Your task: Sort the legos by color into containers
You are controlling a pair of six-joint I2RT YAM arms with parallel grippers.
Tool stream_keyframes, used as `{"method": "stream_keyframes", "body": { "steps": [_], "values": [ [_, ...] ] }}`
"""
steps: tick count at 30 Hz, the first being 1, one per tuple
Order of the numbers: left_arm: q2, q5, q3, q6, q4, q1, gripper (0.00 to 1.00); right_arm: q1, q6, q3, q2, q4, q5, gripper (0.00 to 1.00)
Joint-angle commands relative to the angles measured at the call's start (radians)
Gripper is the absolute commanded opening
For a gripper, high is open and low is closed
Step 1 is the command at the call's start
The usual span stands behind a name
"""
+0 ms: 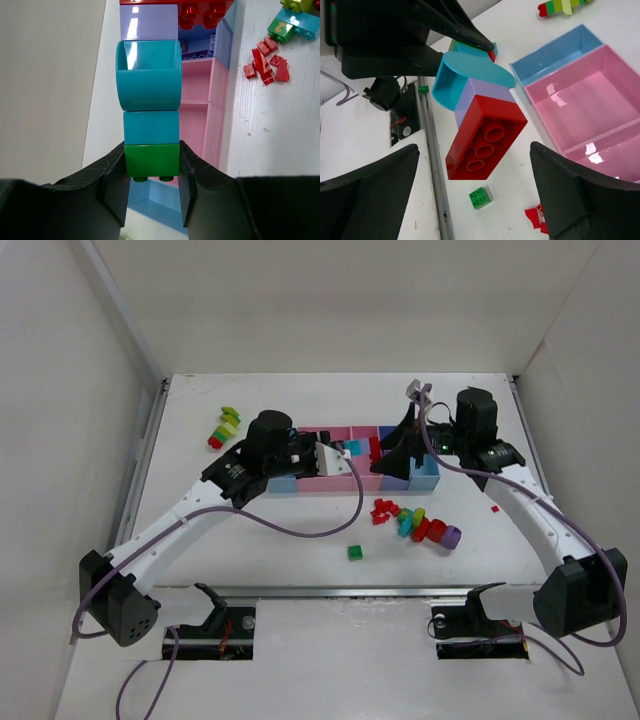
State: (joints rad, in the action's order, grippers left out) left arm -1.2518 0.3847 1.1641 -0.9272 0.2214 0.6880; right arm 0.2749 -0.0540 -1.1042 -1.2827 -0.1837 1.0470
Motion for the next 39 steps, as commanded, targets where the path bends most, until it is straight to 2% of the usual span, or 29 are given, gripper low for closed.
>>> {"method": "stream_keyframes", "body": {
  "steps": [1, 5, 6, 12, 13, 15, 16, 17, 23, 30, 34, 36, 38, 39],
  "values": [
    [0.051, 0.026, -0.012, -0.016, -0.045, 0.005, 0.00, -0.003, -0.001, -0.054, -0.006, 0.058, 0.056, 0.95],
    [0.060, 0.026, -0.021, -0.016, -0.066, 0.005, 0.00, -0.003, -0.012, -0.054, -0.030, 0.058, 0.074, 0.76],
    [0.060, 0.026, -0.021, -0.016, -0.067, 0.005, 0.00, -0.003, -0.012, -0.054, -0.039, 0.058, 0.074, 0.67],
    [0.069, 0.026, -0.021, 0.002, -0.076, 0.005, 0.00, -0.003, -0.003, -0.054, -0.040, 0.058, 0.074, 0.45],
    [0.069, 0.026, -0.021, 0.002, -0.076, 0.005, 0.00, -0.003, -0.003, -0.054, -0.040, 0.058, 0.074, 0.35],
    [0.069, 0.026, -0.021, 0.002, -0.054, 0.005, 0.00, -0.013, -0.003, -0.043, -0.030, 0.058, 0.074, 0.21],
    [0.069, 0.017, -0.021, 0.002, -0.054, 0.005, 0.00, -0.013, -0.003, -0.043, -0.030, 0.058, 0.074, 0.05],
    [0.069, 0.008, -0.030, 0.002, -0.044, 0.005, 0.00, -0.026, -0.012, -0.043, -0.030, 0.058, 0.074, 0.00],
    [0.091, -0.062, -0.106, -0.028, -0.034, 0.005, 0.00, -0.109, -0.021, 0.030, 0.036, 0.058, 0.064, 0.00],
    [0.091, -0.119, -0.126, 0.040, -0.025, 0.005, 0.00, -0.141, -0.021, 0.040, 0.045, 0.058, 0.048, 0.00],
    [0.091, -0.219, -0.126, 0.177, -0.050, 0.005, 0.00, -0.141, -0.104, 0.006, 0.005, 0.058, -0.164, 0.00],
    [0.078, -0.245, -0.126, 0.313, -0.050, -0.024, 0.00, -0.122, -0.209, -0.014, -0.009, 0.058, -0.409, 0.00],
    [0.068, -0.271, -0.126, 0.381, -0.040, -0.048, 0.00, -0.083, -0.268, -0.014, -0.032, 0.058, -0.642, 0.00],
    [0.068, -0.280, -0.126, 0.402, -0.025, -0.059, 0.00, -0.069, -0.285, -0.014, -0.055, 0.058, -0.698, 0.00]
  ]
}}
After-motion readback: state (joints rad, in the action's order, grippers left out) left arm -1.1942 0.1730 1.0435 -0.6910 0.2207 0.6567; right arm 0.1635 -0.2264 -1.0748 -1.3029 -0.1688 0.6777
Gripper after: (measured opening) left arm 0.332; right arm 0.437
